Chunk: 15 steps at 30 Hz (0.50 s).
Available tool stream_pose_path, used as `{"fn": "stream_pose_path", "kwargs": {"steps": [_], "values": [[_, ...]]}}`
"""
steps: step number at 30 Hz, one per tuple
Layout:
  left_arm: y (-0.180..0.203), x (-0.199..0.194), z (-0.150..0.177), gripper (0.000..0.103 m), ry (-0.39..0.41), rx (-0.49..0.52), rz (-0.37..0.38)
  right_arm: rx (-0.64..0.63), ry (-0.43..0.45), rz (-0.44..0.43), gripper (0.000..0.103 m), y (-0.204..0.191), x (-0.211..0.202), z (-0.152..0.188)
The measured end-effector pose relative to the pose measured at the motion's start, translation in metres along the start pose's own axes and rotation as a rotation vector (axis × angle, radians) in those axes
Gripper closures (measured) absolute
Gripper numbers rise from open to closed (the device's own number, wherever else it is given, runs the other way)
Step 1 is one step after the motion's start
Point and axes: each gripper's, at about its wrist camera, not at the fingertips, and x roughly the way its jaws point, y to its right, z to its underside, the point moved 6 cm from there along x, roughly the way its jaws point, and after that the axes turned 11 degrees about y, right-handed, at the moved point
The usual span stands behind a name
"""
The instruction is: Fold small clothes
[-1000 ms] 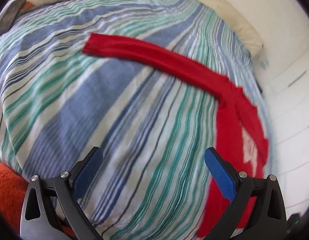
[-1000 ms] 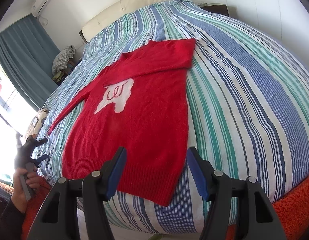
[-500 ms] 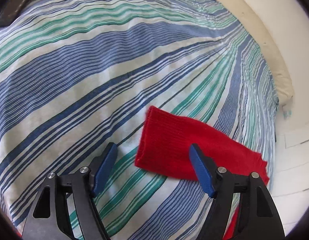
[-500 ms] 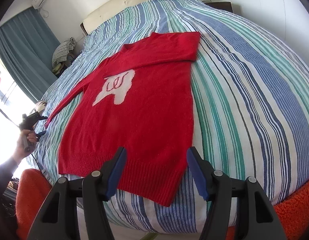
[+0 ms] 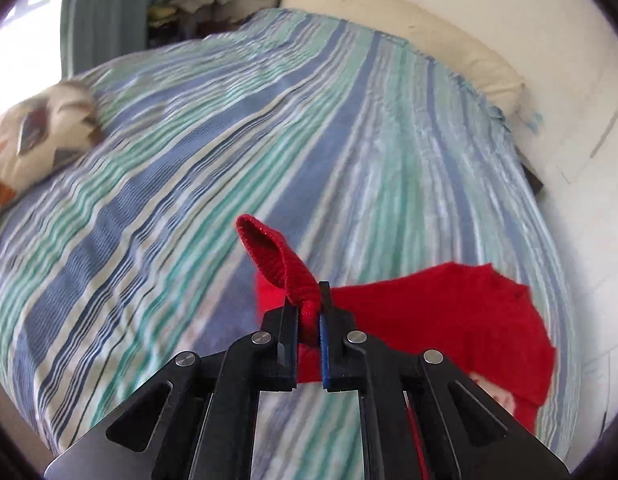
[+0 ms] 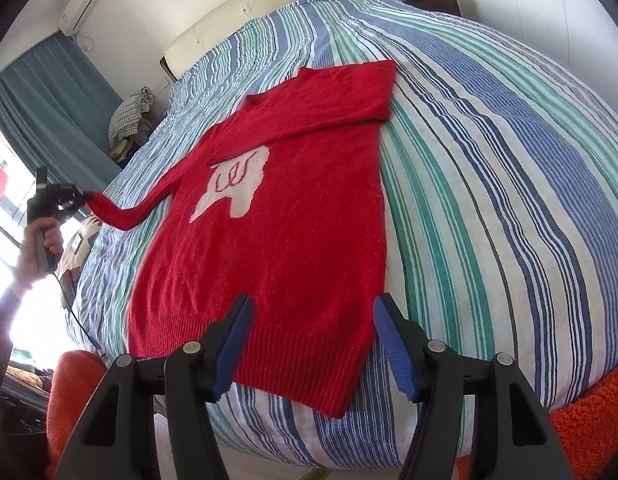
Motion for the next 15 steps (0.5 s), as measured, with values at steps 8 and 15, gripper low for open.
{"fn": "stream_pose_path", "kwargs": {"steps": [8, 15], "values": [[0.25, -0.017, 0.006, 0.096, 0.077, 0.212, 0.316, 0.066, 0.034, -0.007, 0.041, 0.012, -0.009, -0.007], [0.31, 0.019, 0.161, 0.031, -0.178, 0.322, 0.299, 0.091, 0.039, -0.006, 0.04, 0.019, -0.013, -0.008]]}}
